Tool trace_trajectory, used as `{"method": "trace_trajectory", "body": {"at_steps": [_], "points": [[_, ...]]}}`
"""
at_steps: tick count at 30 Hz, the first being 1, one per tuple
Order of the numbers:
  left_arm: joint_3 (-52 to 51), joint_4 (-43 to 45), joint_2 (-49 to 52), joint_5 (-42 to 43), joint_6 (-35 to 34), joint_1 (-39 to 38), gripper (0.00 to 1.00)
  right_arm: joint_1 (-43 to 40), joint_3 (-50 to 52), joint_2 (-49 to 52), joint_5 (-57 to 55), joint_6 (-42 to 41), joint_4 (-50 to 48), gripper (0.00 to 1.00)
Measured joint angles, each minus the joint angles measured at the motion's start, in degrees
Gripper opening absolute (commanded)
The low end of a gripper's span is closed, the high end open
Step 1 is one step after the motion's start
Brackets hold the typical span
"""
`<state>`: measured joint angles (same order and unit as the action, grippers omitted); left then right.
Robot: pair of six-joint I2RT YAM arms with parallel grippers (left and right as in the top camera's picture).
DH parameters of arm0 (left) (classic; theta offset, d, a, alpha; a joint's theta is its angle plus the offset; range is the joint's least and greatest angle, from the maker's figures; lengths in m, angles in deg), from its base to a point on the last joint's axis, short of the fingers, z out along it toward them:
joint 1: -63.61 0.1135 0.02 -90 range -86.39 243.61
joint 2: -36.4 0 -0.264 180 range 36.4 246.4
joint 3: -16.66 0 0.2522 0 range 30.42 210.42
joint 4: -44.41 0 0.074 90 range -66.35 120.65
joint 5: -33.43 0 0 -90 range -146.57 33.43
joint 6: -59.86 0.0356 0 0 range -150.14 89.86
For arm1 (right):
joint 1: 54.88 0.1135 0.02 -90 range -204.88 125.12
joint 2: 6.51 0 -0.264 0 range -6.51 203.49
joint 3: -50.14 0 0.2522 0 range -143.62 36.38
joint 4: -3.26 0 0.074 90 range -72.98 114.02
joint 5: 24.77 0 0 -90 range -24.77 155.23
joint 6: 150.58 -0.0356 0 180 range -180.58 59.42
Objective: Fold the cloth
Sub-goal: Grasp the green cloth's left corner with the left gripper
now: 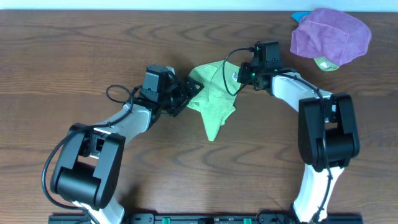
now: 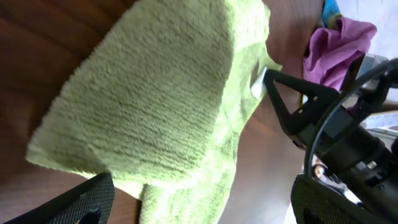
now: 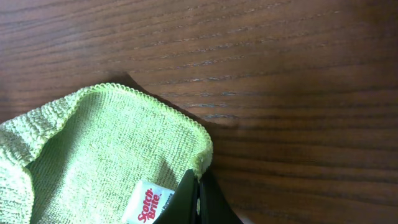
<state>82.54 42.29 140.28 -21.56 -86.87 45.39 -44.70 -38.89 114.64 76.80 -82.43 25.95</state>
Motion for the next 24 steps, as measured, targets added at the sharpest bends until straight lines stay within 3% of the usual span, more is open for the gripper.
{"method": "trace_trajectory", "body": {"at_steps": [12,24], "points": [[0.0,-1.7,0.0,-3.8,-1.7,-4.7,0.92,0.0,0.0,0.0,0.0,0.0,0.0,0.01],[0.0,1.6,1.1,-12.5,-2.2,-5.3,0.78,0.0,0.0,0.0,0.0,0.0,0.0,0.01]]}}
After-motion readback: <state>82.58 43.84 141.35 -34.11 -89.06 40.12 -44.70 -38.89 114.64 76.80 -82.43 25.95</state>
